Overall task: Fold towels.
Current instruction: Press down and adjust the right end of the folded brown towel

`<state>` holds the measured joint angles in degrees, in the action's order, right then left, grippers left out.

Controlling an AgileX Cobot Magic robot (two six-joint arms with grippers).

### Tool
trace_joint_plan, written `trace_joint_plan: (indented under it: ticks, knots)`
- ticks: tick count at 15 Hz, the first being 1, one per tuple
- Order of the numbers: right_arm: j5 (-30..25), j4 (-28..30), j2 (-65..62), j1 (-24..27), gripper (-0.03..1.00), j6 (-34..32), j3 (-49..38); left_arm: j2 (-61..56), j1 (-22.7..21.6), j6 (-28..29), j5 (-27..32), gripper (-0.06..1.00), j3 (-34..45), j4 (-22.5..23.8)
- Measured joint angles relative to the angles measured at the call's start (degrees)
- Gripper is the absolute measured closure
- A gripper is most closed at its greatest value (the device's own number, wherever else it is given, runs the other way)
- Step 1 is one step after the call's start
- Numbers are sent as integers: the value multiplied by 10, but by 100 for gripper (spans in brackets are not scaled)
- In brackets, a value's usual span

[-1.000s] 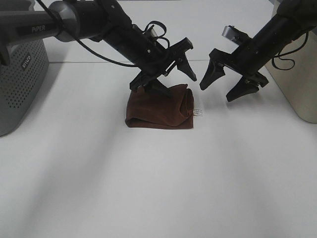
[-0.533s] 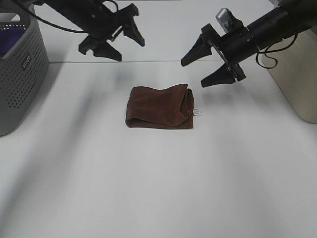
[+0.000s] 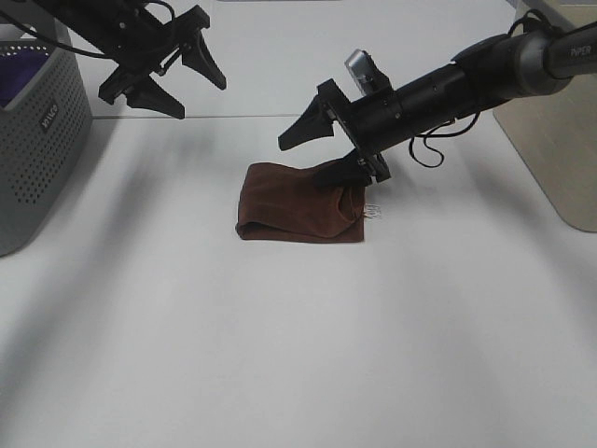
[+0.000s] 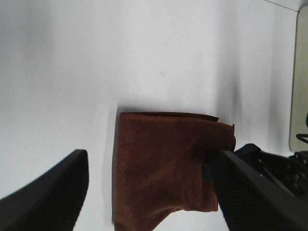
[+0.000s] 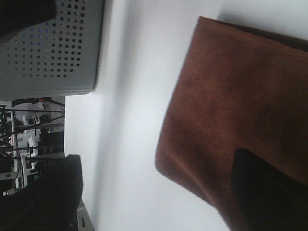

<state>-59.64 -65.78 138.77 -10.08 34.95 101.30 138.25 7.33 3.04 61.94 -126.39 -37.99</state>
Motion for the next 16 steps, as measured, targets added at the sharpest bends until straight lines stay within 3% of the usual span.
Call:
trace_joint_plan:
  ticks: [7,11,13,16]
  knots:
    - [-21,77,9,73,19,-26,0,-10,0,-5,18,25,0,1]
    - [-62,108,-50,66,19,-26,0,-66,0,-51,42,25,-6,14]
    - [-88,174,-102,49,19,-59,0,-110,0,-76,70,25,-6,39]
    - [-92,366,-176,-3,19,-174,0,-194,11,-73,74,25,22,143]
